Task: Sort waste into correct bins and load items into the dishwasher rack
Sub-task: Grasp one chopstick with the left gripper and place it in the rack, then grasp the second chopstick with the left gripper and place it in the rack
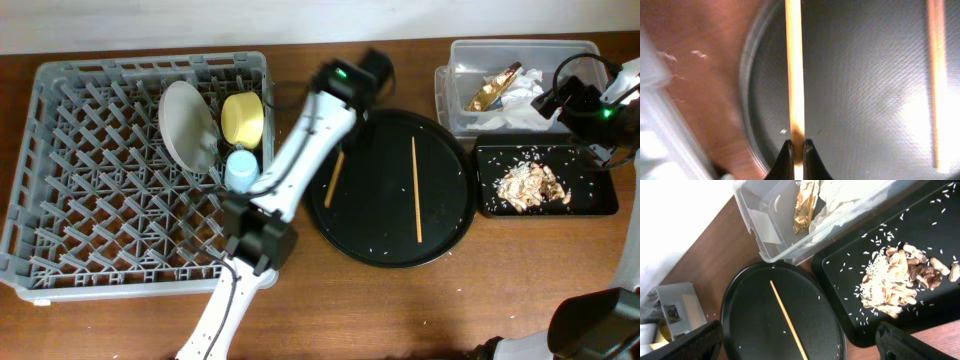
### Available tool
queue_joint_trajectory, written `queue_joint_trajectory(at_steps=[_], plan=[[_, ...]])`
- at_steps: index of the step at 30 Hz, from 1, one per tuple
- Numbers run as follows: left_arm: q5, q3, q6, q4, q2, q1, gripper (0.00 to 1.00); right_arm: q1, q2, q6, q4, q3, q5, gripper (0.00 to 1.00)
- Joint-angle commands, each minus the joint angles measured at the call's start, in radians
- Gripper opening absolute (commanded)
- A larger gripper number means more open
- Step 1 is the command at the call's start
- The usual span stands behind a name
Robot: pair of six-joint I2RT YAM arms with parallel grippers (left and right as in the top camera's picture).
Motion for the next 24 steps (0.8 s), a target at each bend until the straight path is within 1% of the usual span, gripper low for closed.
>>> queue_joint_trajectory(at_steps=[1, 2, 3, 4, 5, 6, 7, 8, 9, 10, 11, 12, 14, 16, 18, 20, 23, 24], plan=[[0.082, 0.206, 0.107, -0.074, -0.090, 0.092, 0.01, 0.002, -0.011, -0.011, 0.000, 0.010, 0.009, 0.98], [0.078, 0.197, 0.110, -0.074, -0.157, 0.113, 0.01, 0.002, -0.011, -0.011, 0.000, 0.010, 0.009, 0.98], [0.071, 0.164, 0.122, -0.074, -0.266, 0.130, 0.01, 0.002, -0.011, -0.011, 0.000, 0.010, 0.009, 0.98], [0.035, 0.095, 0.122, -0.074, -0.342, 0.139, 0.01, 0.002, -0.011, -0.011, 0.000, 0.010, 0.009, 0.99], [-0.045, -0.054, 0.121, -0.074, -0.463, 0.148, 0.01, 0.002, -0.011, -0.011, 0.000, 0.010, 0.009, 0.98], [-0.146, -0.273, 0.085, -0.074, -0.610, 0.163, 0.01, 0.002, -0.011, -0.011, 0.000, 0.010, 0.009, 0.98], [-0.221, -0.514, -0.009, -0.074, -0.760, 0.211, 0.01, 0.002, -0.011, -0.011, 0.000, 0.010, 0.009, 0.98], [-0.214, -0.654, -0.041, -0.066, -0.840, 0.272, 0.01, 0.002, -0.011, -0.011, 0.000, 0.010, 0.009, 0.99], [-0.200, -0.773, -0.024, -0.039, -0.885, 0.330, 0.00, 0.002, -0.011, -0.011, 0.000, 0.010, 0.009, 0.98], [-0.200, -0.858, 0.020, -0.009, -0.895, 0.359, 0.00, 0.002, -0.011, -0.011, 0.000, 0.010, 0.009, 0.99], [-0.200, -0.966, 0.047, 0.053, -0.895, 0.371, 0.00, 0.002, -0.011, -0.011, 0.000, 0.010, 0.009, 0.98], [-0.200, -1.073, 0.053, 0.132, -0.895, 0.375, 0.00, 0.002, -0.011, -0.011, 0.000, 0.010, 0.009, 0.98], [-0.203, -1.324, 0.066, 0.353, -0.895, 0.401, 0.00, 0.002, -0.011, -0.011, 0.000, 0.010, 0.009, 0.99], [-0.210, -1.392, 0.066, 0.425, -0.895, 0.440, 0.00, 0.002, -0.011, -0.011, 0.000, 0.010, 0.009, 0.98], [-0.253, -1.408, 0.067, 0.466, -0.895, 0.480, 0.00, 0.002, -0.011, -0.011, 0.000, 0.010, 0.009, 0.98], [-0.247, -1.408, 0.066, 0.496, -0.895, 0.483, 0.00, 0.002, -0.011, -0.011, 0.000, 0.010, 0.009, 0.98], [-0.229, -1.408, 0.066, 0.514, -0.895, 0.481, 0.18, 0.002, -0.011, -0.011, 0.000, 0.010, 0.009, 0.99], [-0.229, -1.408, 0.066, 0.519, -0.895, 0.474, 0.26, 0.002, -0.011, -0.011, 0.000, 0.010, 0.009, 0.98]])
